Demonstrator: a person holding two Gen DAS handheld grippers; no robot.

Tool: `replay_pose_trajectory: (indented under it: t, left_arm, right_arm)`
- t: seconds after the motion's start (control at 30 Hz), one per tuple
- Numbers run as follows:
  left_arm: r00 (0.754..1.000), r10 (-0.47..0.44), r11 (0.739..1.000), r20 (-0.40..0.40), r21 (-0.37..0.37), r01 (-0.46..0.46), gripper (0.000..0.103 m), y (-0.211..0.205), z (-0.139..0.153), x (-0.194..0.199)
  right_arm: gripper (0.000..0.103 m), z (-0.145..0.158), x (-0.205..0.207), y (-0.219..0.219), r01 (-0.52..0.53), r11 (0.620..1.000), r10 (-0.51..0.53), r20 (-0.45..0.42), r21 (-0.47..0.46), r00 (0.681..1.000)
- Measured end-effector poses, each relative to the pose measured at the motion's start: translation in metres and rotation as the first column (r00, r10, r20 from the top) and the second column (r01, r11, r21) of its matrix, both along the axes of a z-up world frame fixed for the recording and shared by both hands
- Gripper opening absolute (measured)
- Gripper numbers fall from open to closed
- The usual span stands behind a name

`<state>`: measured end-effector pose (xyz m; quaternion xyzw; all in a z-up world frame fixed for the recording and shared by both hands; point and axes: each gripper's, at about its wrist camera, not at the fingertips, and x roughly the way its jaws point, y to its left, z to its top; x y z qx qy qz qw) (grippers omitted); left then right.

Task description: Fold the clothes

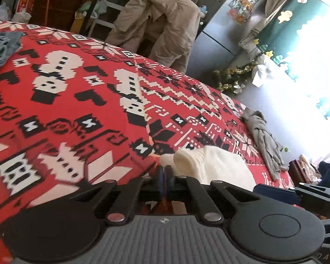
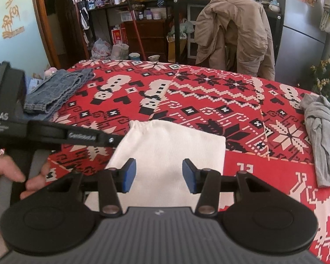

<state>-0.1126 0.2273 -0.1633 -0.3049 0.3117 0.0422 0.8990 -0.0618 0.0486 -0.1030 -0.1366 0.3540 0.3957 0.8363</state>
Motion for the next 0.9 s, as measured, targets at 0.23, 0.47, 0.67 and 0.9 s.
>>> replay_pose_trajectory:
  t: [0.23,0.47,0.67,0.9]
  left_arm:
    - [1.000,0.005,1.000,0.021,-0.013,-0.004,0.000,0.002,-0.006,0.010]
    - [0.999,-0.037,0.993,0.006,0.109,0.036,0.000,-0.028,0.002,-0.022]
    - [0.999,-0.051,0.989,0.013,0.142,0.049,0.000,-0.044,0.006,-0.054]
    - [0.998,-0.031,0.999,0.053,0.043,0.029,0.000,-0.021,0.000,-0.035]
  right_arm:
    - [0.051,-0.005,0.010,0.014,0.005,1.000,-0.005,0.002,-0.017,1.000]
    - [0.051,-0.005,0.004,0.019,-0.004,1.000,0.004,0.000,-0.014,1.000]
    - [0.052,-0.005,-0.004,0.013,-0.006,1.000,0.006,-0.008,-0.011,1.000]
    - [0.052,-0.003,-0.006,0.009,-0.004,1.000,0.004,-0.016,-0.010,1.000]
